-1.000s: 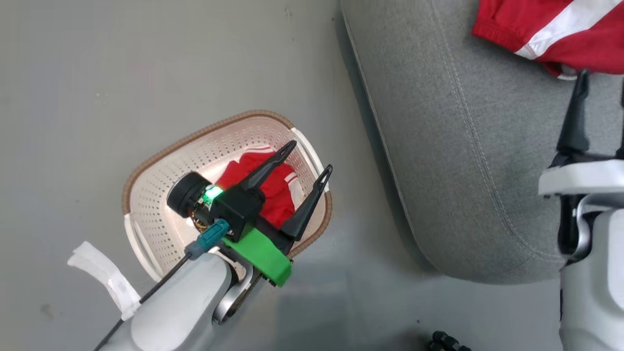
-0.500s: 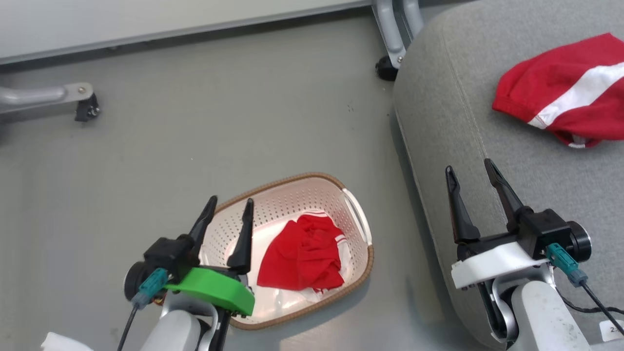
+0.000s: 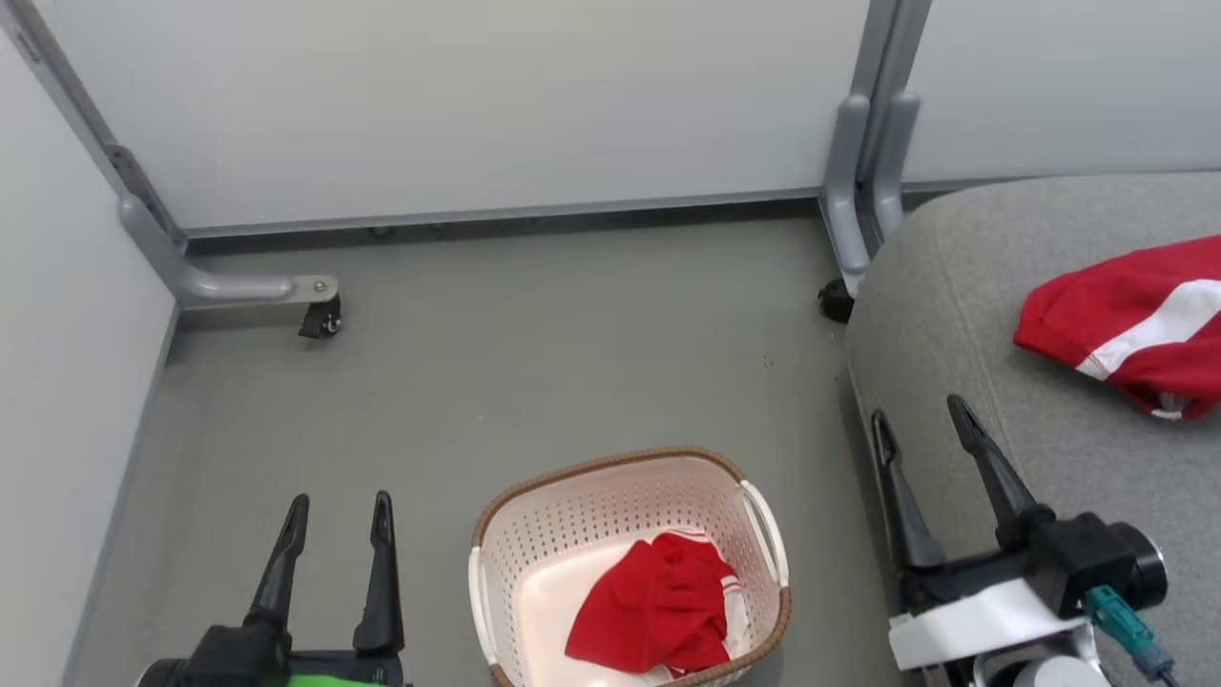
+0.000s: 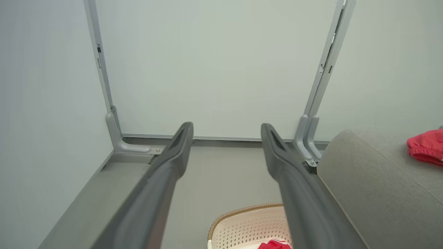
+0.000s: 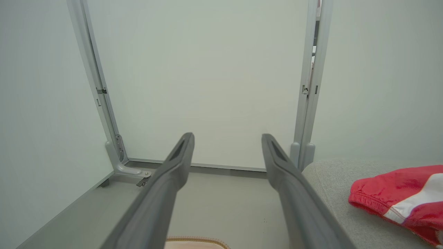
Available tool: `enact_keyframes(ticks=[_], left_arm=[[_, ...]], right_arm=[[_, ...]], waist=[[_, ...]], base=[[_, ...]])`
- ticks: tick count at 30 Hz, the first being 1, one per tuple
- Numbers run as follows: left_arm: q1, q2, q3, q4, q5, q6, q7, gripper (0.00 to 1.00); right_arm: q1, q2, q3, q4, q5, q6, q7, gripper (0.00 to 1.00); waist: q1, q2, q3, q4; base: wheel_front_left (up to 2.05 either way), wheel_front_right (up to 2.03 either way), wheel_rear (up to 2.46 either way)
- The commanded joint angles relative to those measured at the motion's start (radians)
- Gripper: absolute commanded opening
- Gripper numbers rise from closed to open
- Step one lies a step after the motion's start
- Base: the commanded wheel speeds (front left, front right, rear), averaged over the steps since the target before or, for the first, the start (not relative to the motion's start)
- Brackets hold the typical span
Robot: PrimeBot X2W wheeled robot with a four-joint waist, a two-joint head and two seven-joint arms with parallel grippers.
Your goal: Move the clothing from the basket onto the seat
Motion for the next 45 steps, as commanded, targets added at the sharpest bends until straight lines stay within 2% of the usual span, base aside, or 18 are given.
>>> enact_keyframes(ticks=[1,5,7,13,23,45], left_arm=[[0.027,0.004,-0.004,-0.033,0.029,0.001,0.0,1.0],[0.101,0.005,-0.018,-0.093,0.004,0.043,0.001,1.0],[0.115,0.004,-0.023,-0.098,-0.008,0.05,0.001,1.0],[0.131,0.004,-0.02,-0.093,0.018,0.036,0.001,1.0],[0.111,0.004,-0.004,-0.09,0.023,0.032,0.001,1.0],[0.112,0.004,-0.028,-0.086,0.029,0.013,0.0,1.0]], right_arm=[[0.034,-0.003,0.004,-0.003,-0.007,-0.002,-0.003,1.0],[0.087,-0.003,-0.008,-0.01,0.009,-0.002,-0.003,1.0],[0.11,-0.003,-0.015,-0.012,0.016,-0.002,-0.003,1.0],[0.156,-0.003,-0.025,-0.003,0.021,-0.002,-0.003,1.0],[0.133,-0.003,-0.048,-0.006,0.01,-0.002,-0.003,1.0],[0.154,-0.003,-0.043,-0.007,0.002,-0.002,-0.003,1.0]], waist=[[0.0001,0.0,-0.049,0.032],[0.0001,0.0,-0.065,0.026],[0.0001,0.0,-0.071,0.024],[0.0001,0.0,-0.079,0.014],[0.0001,0.0,-0.07,-0.009],[0.0001,0.0,-0.065,-0.01]], base=[[0.0,0.0,0.0],[0.0,0.0,0.0],[0.0,0.0,0.0],[0.0,0.0,0.0],[0.0,0.0,0.0],[0.0,0.0,0.0]])
